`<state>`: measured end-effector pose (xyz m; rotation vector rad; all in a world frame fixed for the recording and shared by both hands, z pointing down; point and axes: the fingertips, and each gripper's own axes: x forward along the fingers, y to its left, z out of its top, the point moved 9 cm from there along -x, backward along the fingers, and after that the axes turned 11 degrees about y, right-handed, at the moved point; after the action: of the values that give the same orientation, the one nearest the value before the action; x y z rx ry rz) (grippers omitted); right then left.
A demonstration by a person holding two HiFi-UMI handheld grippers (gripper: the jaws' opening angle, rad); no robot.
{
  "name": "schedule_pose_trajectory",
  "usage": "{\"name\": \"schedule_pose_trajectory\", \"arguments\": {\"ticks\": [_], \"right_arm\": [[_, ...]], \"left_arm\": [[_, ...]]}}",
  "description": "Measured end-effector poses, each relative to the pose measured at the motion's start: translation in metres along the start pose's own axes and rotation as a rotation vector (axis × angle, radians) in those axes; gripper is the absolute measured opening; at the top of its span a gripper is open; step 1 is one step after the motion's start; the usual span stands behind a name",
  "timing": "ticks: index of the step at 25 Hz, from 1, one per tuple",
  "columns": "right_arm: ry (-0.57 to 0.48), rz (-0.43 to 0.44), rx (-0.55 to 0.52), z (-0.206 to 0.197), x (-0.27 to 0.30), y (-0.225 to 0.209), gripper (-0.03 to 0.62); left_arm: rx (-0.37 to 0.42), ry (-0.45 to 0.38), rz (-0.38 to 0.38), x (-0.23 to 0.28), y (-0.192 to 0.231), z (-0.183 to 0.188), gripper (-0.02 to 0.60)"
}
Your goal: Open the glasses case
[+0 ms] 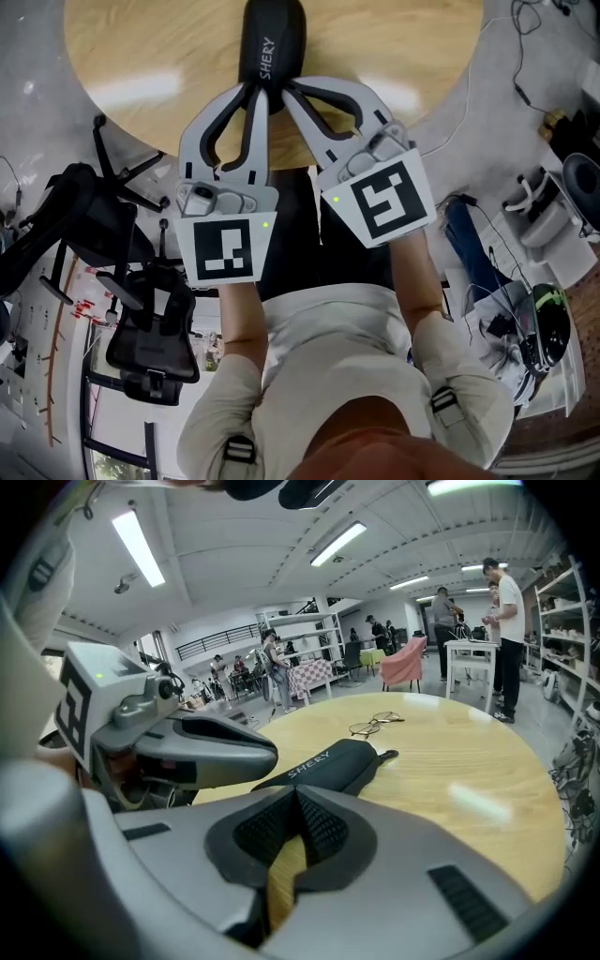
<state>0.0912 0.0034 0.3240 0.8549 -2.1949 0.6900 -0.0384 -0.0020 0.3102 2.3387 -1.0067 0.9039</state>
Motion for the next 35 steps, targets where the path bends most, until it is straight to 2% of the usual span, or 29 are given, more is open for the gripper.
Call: {"name": "schedule_pose_trajectory", "arguments": {"ticks": [2, 4, 5, 7, 11, 15, 21, 27, 32, 35], "right_arm": [[-0.004, 0.011, -0.006, 0.006, 0.005, 0.001, 0.02], [-0.008, 0.022, -0.015, 0.01, 0.005, 0.001, 0.02], [-0.011, 0.029, -0.019, 0.011, 0.005, 0.002, 0.02], [-0.015, 0.042, -0.028, 0.016, 0.007, 0.003, 0.02], [-0.021, 0.066, -0.048, 0.025, 0.011, 0.003, 0.02], [-0.038, 0.09, -0.066, 0.034, 0.013, 0.003, 0.02], [-0.071, 0.113, -0.055, 0.051, 0.026, 0.006, 0.02], [-0.098, 0.126, -0.015, 0.06, 0.033, 0.004, 0.02], [-0.098, 0.147, -0.013, 0.065, 0.035, -0.001, 0.02], [-0.096, 0.153, -0.018, 0.068, 0.038, -0.002, 0.02]], "left_arm": [[0.066, 0.035, 0.013, -0.007, 0.002, -0.006, 0.023], [0.097, 0.052, 0.019, -0.013, 0.001, -0.011, 0.031], [0.103, 0.056, 0.015, -0.015, 0.0, -0.013, 0.063], [0.116, 0.065, 0.002, -0.016, 0.001, -0.017, 0.171], [0.119, 0.076, 0.007, -0.009, 0.004, -0.023, 0.25], [0.104, 0.053, 0.024, 0.0, 0.004, -0.027, 0.305], [0.087, 0.051, 0.074, 0.017, 0.016, -0.035, 0.342], [0.073, 0.042, 0.121, 0.03, 0.02, -0.032, 0.347], [0.111, 0.03, 0.199, 0.04, 0.024, -0.026, 0.345], [0.148, 0.025, 0.216, 0.044, 0.029, -0.024, 0.345]]}}
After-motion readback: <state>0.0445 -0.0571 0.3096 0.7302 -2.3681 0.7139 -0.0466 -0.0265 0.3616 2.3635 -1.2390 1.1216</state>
